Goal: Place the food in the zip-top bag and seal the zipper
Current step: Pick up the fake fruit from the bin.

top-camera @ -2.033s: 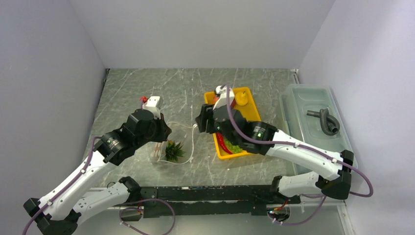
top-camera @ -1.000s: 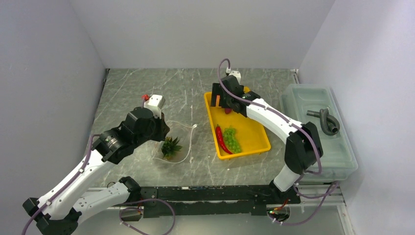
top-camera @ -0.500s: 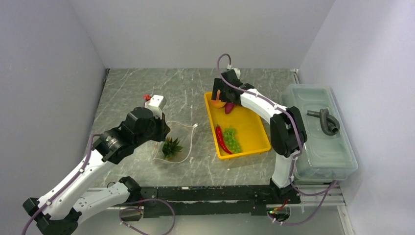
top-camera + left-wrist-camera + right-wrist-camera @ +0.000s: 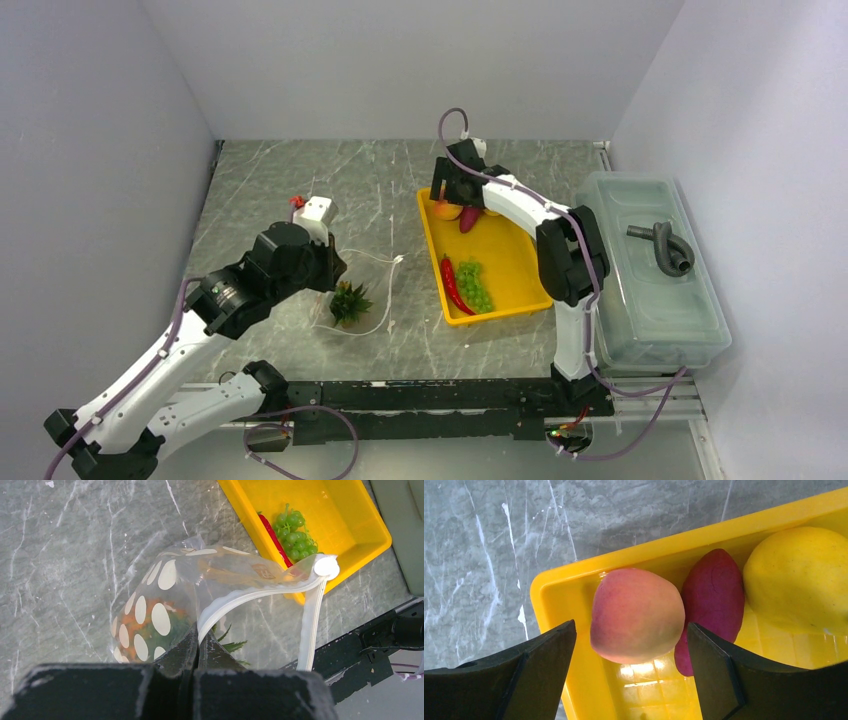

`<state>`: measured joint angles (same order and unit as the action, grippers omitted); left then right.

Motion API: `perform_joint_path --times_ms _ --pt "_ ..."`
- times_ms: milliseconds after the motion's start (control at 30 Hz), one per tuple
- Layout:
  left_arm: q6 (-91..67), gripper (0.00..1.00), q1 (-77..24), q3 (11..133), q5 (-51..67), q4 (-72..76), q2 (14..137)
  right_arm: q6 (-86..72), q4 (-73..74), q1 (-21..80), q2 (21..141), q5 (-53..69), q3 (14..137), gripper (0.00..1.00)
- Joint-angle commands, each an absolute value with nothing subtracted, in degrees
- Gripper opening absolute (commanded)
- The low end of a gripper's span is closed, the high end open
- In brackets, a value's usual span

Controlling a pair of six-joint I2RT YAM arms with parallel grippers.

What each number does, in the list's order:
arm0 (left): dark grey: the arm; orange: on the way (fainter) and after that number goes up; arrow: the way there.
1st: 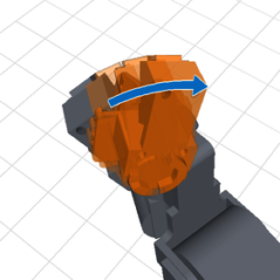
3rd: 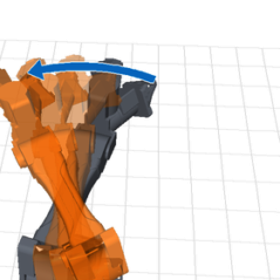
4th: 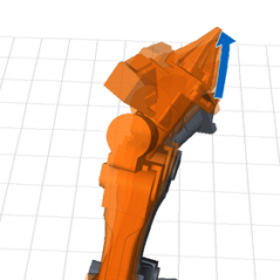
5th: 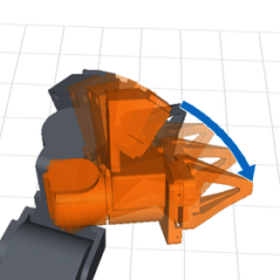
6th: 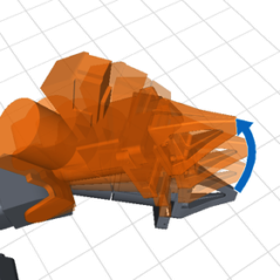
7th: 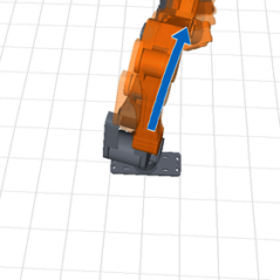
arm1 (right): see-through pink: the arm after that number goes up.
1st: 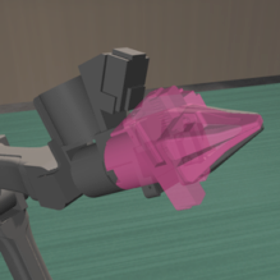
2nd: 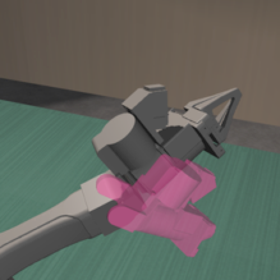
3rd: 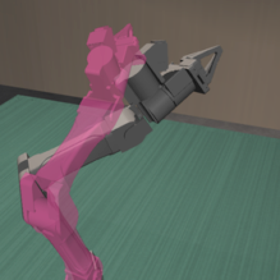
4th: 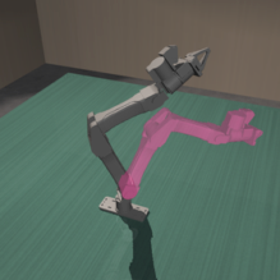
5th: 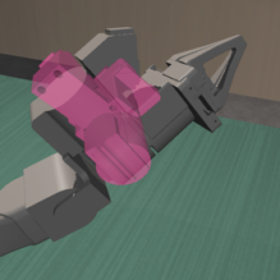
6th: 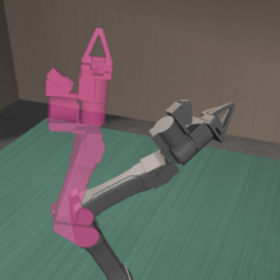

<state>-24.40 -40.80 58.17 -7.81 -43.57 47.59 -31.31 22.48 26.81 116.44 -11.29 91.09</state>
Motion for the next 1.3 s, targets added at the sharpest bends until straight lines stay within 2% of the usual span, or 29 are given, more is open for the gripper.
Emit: perform_joint_path --times_ms 0,300,467,600,733,767,967,1267 --pt "-23.64 0.0 -40.69 58.13 -7.55 -41.48 46.41 -31.99 21.93 26.47 117.65 -10.9 94.69 0.84" --pt "-23.64 0.0 -40.67 58.18 -7.38 -41.51 46.72 -31.93 22.12 26.24 119.7 -10.43 95.42 0.8" --pt "-23.72 0.0 -40.67 58.12 -7.55 -41.49 46.68 -31.74 21.73 26.18 119.93 -9.79 95.1 0.72" --pt "-23.73 0.0 -40.57 58.1 -7.55 -41.48 46.67 -31.3 21.88 26.1 119.82 -8.92 95.27 0.58" --pt "-23.73 0.0 -40.55 58.1 -7.63 -41.65 46.8 -30.94 21.69 26.09 118.49 -8.46 94.47 0.4" --pt "-23.73 0.0 -40.49 58.04 -7.7 -41.66 46.76 -30.86 21.44 26.06 117.86 -8.37 94.0 0.38" --pt "-23.82 0.0 -40.5 57.8 -8.11 -41.72 46.28 -30.42 21.18 26.02 113.42 -8.55 91.32 0.32" --pt "-23.82 0.0 -40.1 57.95 -8.68 -41.97 46.32 -29.97 20.26 26.14 100.33 -5.04 83.61 0.31"
